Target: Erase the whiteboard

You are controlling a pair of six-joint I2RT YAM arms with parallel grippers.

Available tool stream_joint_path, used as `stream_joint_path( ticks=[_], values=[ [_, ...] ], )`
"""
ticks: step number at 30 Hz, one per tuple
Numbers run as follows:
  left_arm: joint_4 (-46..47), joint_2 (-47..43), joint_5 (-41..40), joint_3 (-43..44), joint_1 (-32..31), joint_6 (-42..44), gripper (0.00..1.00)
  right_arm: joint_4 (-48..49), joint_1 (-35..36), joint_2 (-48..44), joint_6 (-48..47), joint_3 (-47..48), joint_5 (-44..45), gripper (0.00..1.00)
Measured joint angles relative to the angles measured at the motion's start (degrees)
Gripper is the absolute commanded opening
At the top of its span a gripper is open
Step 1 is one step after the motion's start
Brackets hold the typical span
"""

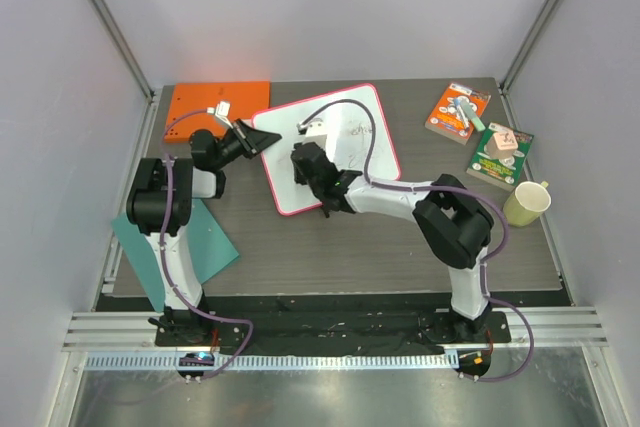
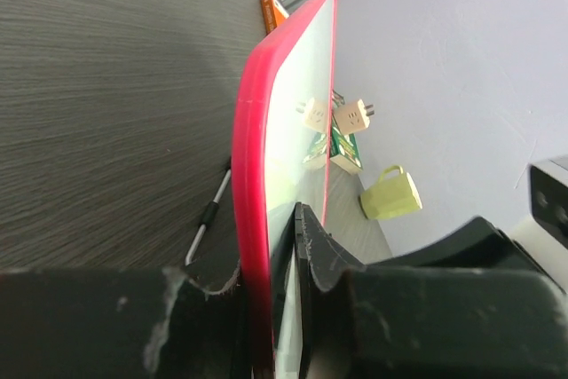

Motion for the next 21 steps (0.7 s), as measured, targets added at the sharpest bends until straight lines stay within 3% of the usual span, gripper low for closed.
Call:
stream_joint_path(
  ticks=[11, 21],
  values=[
    [0.0, 0.0, -0.39, 0.26, -0.42, 0.35, 0.0, 3.15, -13.94, -7.28, 10.91, -10.14, -6.27, 0.01],
    [-0.76, 0.0, -0.28, 0.28, -0.07, 0.33, 0.0, -1.36, -6.36, -2.6, 3.63, -2.89, 5.16, 0.01]
  ],
)
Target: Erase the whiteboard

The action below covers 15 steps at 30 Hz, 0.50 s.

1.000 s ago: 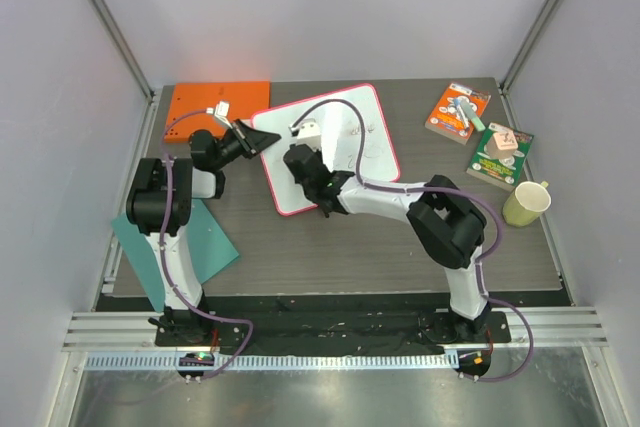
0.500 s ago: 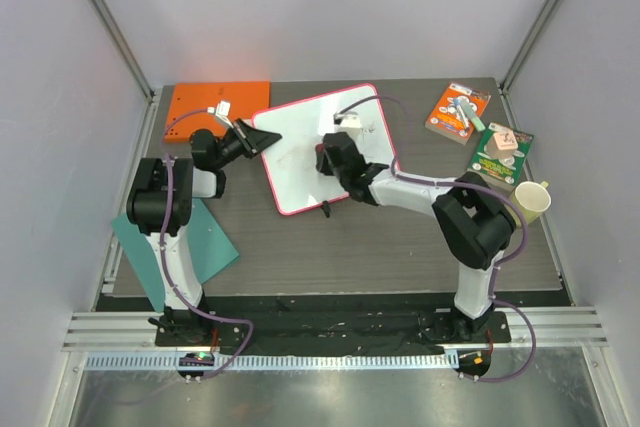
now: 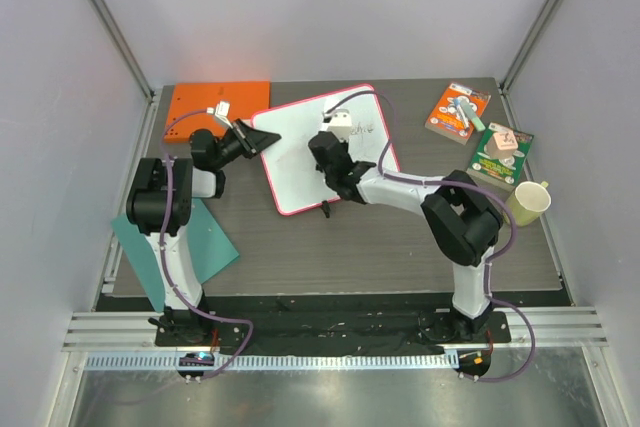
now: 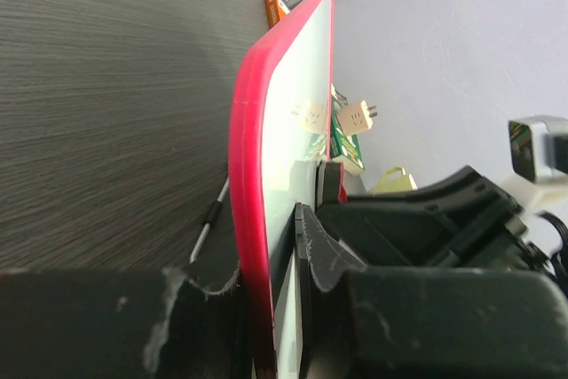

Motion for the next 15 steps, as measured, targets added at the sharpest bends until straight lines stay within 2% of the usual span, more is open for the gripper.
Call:
stream_joint_path(
  ticks=[6, 15],
  values=[
    [-0.02, 0.0, 0.22, 0.0, 0.09, 0.0, 0.0, 1.53, 4.5, 1.57, -1.11, 0.83, -0.07, 0.01],
    [-0.04, 0.0, 0.35, 0.02, 0.07, 0.0, 0.0, 11.15, 2.29, -0.72, 6.38, -6.86, -2.03, 0.01]
  ],
)
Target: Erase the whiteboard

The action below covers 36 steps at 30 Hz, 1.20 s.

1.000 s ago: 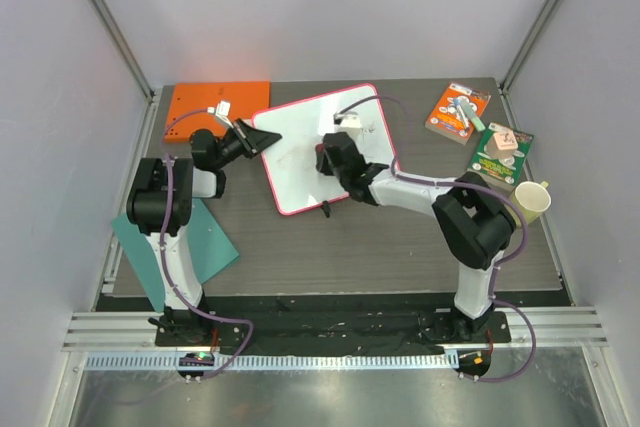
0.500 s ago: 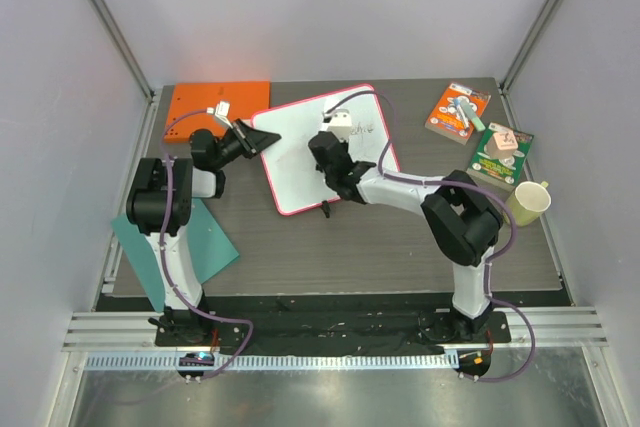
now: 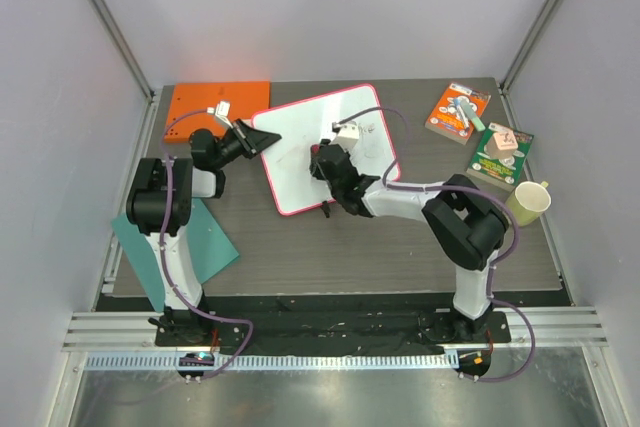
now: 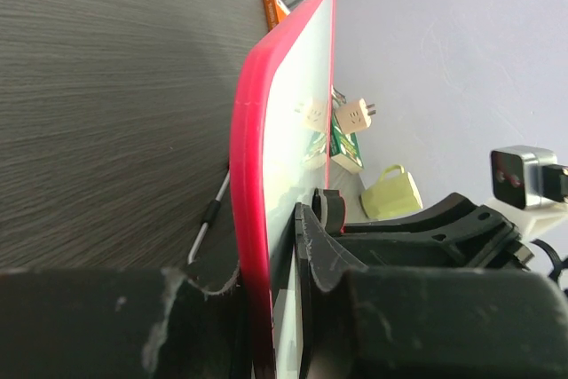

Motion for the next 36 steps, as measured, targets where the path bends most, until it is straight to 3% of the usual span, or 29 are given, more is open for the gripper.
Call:
stream_joint_path(
  ticks=[9, 18, 27, 36],
  values=[
    [0.11, 0.0, 0.0, 0.2, -0.2, 0.04, 0.0, 6.99, -5.05, -4.87, 6.12, -10.21, -7.41, 0.01],
    [0.2, 0.0, 0.07, 0.2, -0.02, 0.07, 0.0, -1.18, 1.77, -0.92, -3.3, -1.27, 2.71, 0.01],
    [-0.09, 0.0, 0.31, 0.28, 0.17, -0.02, 0.0, -9.33, 9.29, 5.62, -9.25, 9.92, 5.86, 0.01],
    [0.0, 0.0, 0.22, 0.5, -0.2, 0.04, 0.0, -6.8, 3.98, 0.37, -2.93, 2.36, -1.22, 0.01]
  ],
)
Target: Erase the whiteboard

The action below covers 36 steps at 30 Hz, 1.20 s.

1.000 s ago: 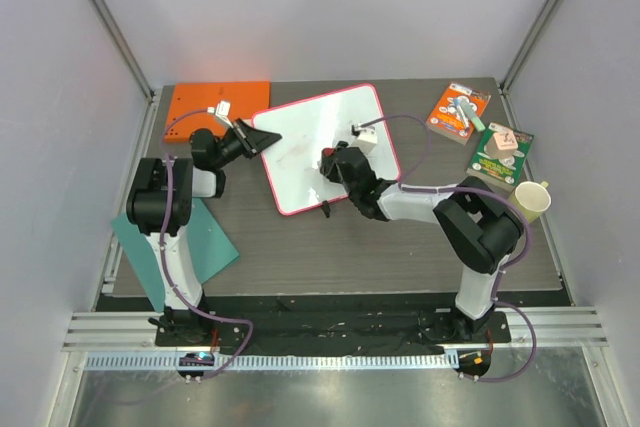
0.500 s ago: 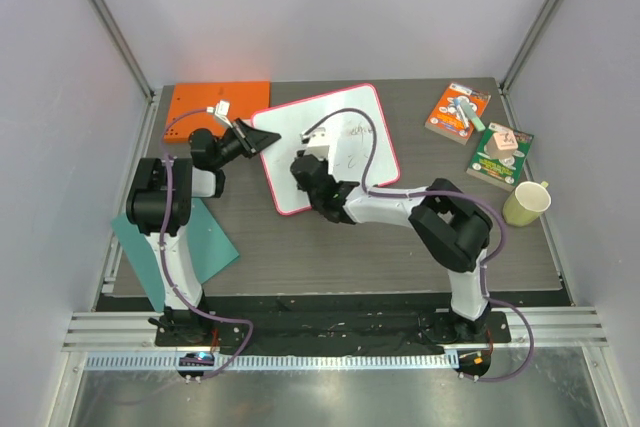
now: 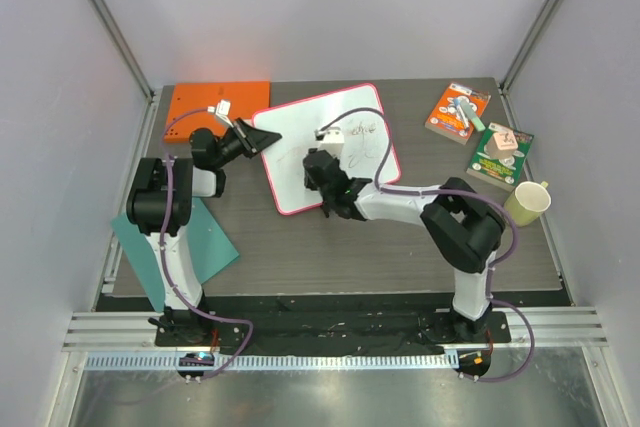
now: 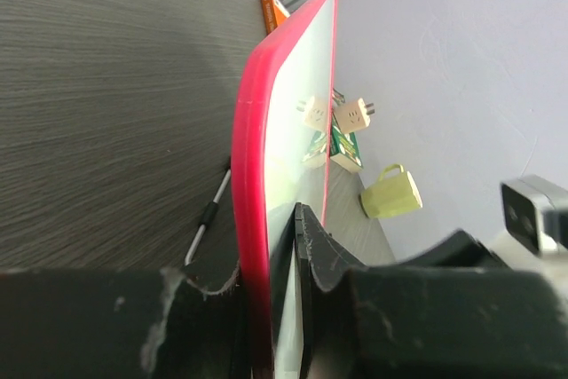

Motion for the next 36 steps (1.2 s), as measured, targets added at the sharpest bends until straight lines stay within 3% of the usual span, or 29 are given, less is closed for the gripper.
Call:
stream_joint_path(
  ticks=[8, 16, 25, 36],
  values=[
    [0.37, 0.0, 0.02, 0.0, -0.11, 0.24, 0.0, 1.86, -9.97, -6.6, 4.9, -9.44, -1.01, 0.01],
    [1.14, 0.0, 0.09, 0.0, -0.31, 0.48, 0.0, 2.34, -11.8, -8.13, 7.91, -10.71, -2.51, 0.01],
    [2.8, 0.0, 1.64, 0.02, -0.42, 1.25, 0.0, -0.59, -15.74, -15.78, -2.93, -19.17, -3.54, 0.01],
    [3.21, 0.0, 2.14, 0.04, -0.46, 1.49, 0.0, -1.49, -16.24, -15.45, -10.12, -18.88, -5.64, 0.01]
  ],
)
